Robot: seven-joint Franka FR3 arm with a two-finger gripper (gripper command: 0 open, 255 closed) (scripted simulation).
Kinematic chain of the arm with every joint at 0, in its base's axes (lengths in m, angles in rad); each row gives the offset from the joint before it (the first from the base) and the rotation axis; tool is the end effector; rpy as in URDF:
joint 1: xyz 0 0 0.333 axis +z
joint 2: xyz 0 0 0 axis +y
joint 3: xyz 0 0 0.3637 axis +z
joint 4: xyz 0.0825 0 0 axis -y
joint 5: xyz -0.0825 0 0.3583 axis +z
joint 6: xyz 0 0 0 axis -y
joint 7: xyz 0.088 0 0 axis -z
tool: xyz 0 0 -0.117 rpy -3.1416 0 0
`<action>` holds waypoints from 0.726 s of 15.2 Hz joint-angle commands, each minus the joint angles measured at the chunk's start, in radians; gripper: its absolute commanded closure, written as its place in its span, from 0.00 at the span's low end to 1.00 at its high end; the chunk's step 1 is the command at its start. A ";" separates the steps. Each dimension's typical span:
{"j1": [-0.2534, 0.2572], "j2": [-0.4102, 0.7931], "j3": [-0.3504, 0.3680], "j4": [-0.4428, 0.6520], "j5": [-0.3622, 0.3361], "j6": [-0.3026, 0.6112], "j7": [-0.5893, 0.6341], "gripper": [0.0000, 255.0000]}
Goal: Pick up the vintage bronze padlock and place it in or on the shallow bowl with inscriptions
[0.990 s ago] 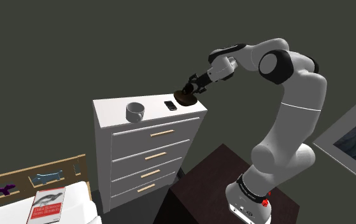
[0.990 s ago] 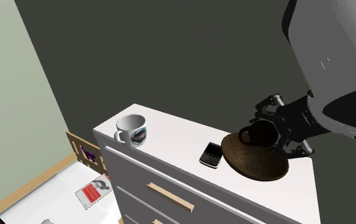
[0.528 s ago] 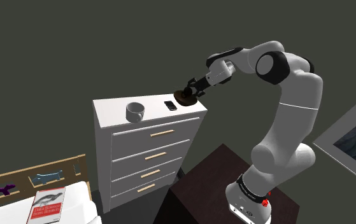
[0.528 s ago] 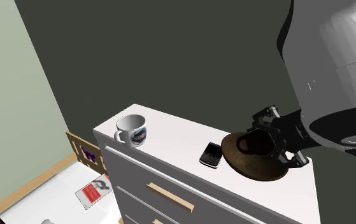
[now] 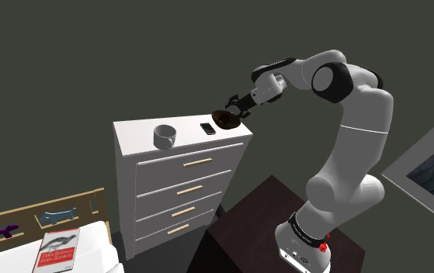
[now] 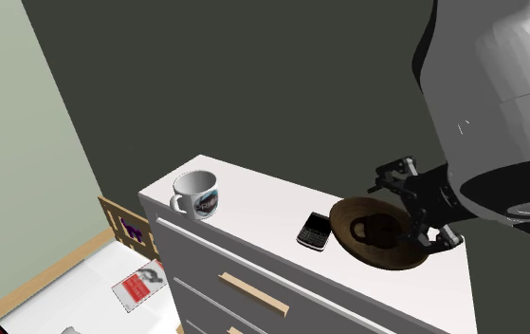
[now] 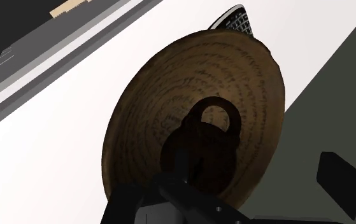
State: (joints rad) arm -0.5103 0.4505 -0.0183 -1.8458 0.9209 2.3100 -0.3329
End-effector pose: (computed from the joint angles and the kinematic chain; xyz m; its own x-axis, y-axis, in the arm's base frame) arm 0.5747 -0.3091 0.3406 0.6666 -0.7451 0.0220 -0.5771 -0.5344 -0.6176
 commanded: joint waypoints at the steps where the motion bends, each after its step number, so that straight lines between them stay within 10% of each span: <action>1: 0.000 0.000 0.000 0.000 0.000 0.000 0.000 0.00; 11: -0.029 -0.084 -0.031 -0.023 -0.043 -0.077 0.021 0.00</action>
State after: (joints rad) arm -0.5383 0.3670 -0.0486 -1.8691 0.8785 2.2342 -0.3123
